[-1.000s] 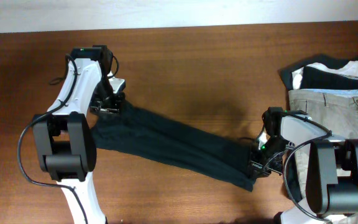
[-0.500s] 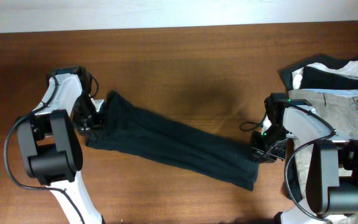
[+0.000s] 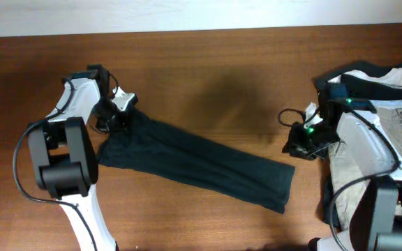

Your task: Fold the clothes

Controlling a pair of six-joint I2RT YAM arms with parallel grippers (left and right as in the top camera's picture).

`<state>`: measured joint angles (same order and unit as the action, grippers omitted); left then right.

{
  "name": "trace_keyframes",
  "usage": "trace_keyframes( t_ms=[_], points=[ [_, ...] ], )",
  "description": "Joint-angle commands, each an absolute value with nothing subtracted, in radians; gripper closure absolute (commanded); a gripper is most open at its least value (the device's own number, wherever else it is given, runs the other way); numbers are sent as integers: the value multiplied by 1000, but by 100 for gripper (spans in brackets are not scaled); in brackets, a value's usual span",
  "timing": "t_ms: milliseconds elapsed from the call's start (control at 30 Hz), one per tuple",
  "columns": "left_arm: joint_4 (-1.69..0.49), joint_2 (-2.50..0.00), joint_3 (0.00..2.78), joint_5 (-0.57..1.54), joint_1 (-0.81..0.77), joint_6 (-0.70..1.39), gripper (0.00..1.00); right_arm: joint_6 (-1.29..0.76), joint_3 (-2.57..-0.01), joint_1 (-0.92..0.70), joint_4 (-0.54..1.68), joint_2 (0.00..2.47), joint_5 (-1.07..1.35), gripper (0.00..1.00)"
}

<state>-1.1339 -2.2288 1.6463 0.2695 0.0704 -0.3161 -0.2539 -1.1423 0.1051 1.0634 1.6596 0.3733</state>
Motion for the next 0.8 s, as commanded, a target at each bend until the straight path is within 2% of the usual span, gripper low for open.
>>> trace_keyframes(
  t_ms=[0, 33, 100, 200, 300, 400, 467, 500, 533, 600, 633, 667, 700, 733, 767],
  points=[
    [-1027, -2323, 1635, 120, 83, -285, 100, -244, -1158, 111, 1069, 1635, 393, 72],
    [-998, -2345, 1635, 23, 109, -189, 100, -244, -1153, 111, 1070, 1635, 393, 72],
    [-997, -2357, 1635, -26, 186, -112, 100, -244, -1131, 111, 1063, 1635, 389, 72],
    [-1063, -2356, 1639, 72, 314, -64, 100, -217, -1041, 90, 954, 1638, 393, 67],
    [-1114, -2354, 1639, 87, 318, -76, 96, -217, -920, -15, 834, 1647, 399, 59],
    [-1121, -2347, 1647, 86, 294, -80, 94, -224, -874, -123, 704, 1647, 410, 60],
    [-1151, -2336, 1673, 87, 289, -84, 95, -294, -874, -139, 680, 1665, 316, 41],
    [-1162, -2321, 1686, 87, 289, -84, 94, -293, -874, -139, 680, 1685, 313, 39],
    [-1164, -2299, 1694, 91, 289, -84, 91, -288, -873, -139, 670, 1711, 323, 41],
    [-1172, -2208, 1717, 93, 289, -85, 80, -259, -873, -139, 562, 1783, 396, 58],
    [-1188, -2169, 1730, 94, 289, -105, 79, -260, -874, -134, 493, 1792, 379, 72],
    [-1203, -2118, 1741, 93, 289, -107, 76, -265, -876, -125, 456, 1792, 349, 78],
    [-1206, -2066, 1742, 94, 289, -106, 75, -267, -878, -101, 385, 1792, 328, 78],
    [-1206, -2024, 1742, 94, 289, -106, 73, -267, -881, -74, 307, 1792, 332, 72],
    [-1210, -1992, 1742, 94, 289, -106, 70, -266, -895, -58, 295, 1790, 334, 53]
  ],
)
